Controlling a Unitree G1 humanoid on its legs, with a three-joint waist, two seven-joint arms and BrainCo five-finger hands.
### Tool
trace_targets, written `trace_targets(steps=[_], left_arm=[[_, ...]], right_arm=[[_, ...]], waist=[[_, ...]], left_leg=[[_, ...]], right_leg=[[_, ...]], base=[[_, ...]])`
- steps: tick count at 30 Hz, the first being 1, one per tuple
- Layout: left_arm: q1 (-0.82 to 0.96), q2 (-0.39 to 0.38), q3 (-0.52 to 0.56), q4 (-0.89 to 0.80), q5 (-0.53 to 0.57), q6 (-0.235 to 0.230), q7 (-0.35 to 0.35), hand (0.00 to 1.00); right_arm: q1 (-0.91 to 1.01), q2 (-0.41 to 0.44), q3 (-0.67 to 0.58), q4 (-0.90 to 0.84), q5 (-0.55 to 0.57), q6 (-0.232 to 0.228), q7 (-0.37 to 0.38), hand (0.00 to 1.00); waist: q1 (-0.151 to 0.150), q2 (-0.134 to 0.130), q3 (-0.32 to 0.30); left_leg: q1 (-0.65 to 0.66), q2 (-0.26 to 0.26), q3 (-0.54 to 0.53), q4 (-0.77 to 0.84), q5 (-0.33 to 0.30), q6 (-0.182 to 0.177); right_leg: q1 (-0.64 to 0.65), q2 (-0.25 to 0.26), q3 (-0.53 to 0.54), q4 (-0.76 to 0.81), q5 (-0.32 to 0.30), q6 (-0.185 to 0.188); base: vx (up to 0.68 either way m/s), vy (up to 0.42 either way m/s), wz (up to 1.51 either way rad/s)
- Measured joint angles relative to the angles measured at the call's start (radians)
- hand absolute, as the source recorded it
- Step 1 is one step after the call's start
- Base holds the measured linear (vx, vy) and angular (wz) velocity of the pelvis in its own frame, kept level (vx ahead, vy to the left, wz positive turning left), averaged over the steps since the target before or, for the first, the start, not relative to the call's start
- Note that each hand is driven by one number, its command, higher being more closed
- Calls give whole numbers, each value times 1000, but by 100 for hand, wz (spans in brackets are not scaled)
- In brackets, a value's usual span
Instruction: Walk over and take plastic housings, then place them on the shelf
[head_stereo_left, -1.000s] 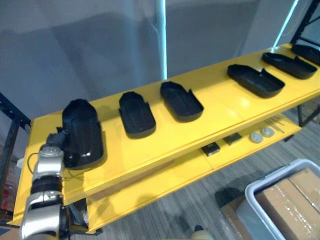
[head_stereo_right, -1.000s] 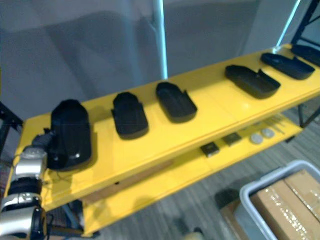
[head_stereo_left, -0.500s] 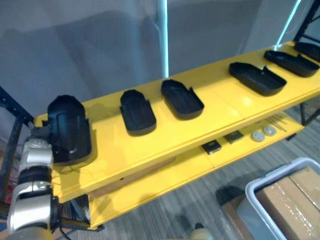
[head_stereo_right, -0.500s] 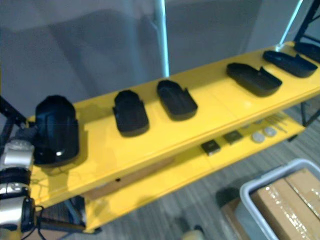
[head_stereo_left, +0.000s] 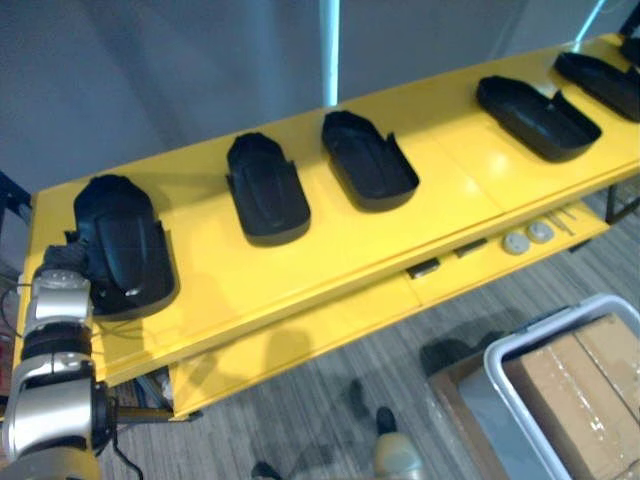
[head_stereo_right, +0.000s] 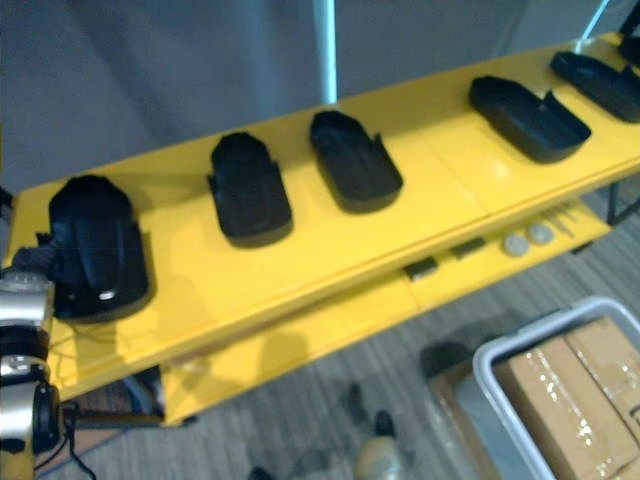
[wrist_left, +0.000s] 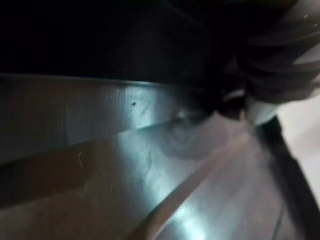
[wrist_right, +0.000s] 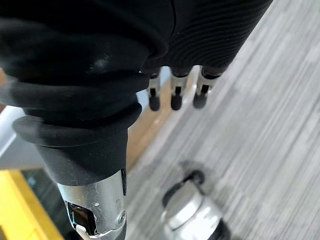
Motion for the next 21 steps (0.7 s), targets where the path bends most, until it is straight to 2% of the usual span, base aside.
trace_targets(steps=[5,8,10,13,21], left_arm=[[-45,0,6,-54,-52,-58,37,100],[-69,-1,6,-101,-52,-72,46,100],[-71,-1,6,-129,-52,-73,55,100],[-99,-1,6,-157,-47,-71,63,100],[-138,-1,6,-162,-29,-54,70,100]], right_arm=[[-25,-4,26,-20,1,-24,20,0],[-32,-4,28,-55,20,-32,22,0],[-33,-6,34,-69,20,-38,26,0],[-33,-10,74,-100,22,-39,39,0],[-32,-23,99,-127,61,-38,38,0]], waist=[[-3,-4,80],[-4,-7,125],[-1,-10,139],[22,-16,173],[45,-14,178]], left_leg=[[-84,48,-4,148,-69,7],[-120,74,-11,225,-106,11],[-132,85,-14,256,-122,15],[-157,105,-12,315,-149,20],[-205,123,-21,376,-181,28]], right_leg=[[-50,11,25,35,0,0],[-64,18,30,56,0,0],[-72,21,34,70,-5,-1],[-98,27,49,106,-13,2],[-131,27,51,131,-18,8]], base=[[-50,5,-9],[-55,25,-3],[-54,40,-5],[-46,32,-8],[-33,37,0]])
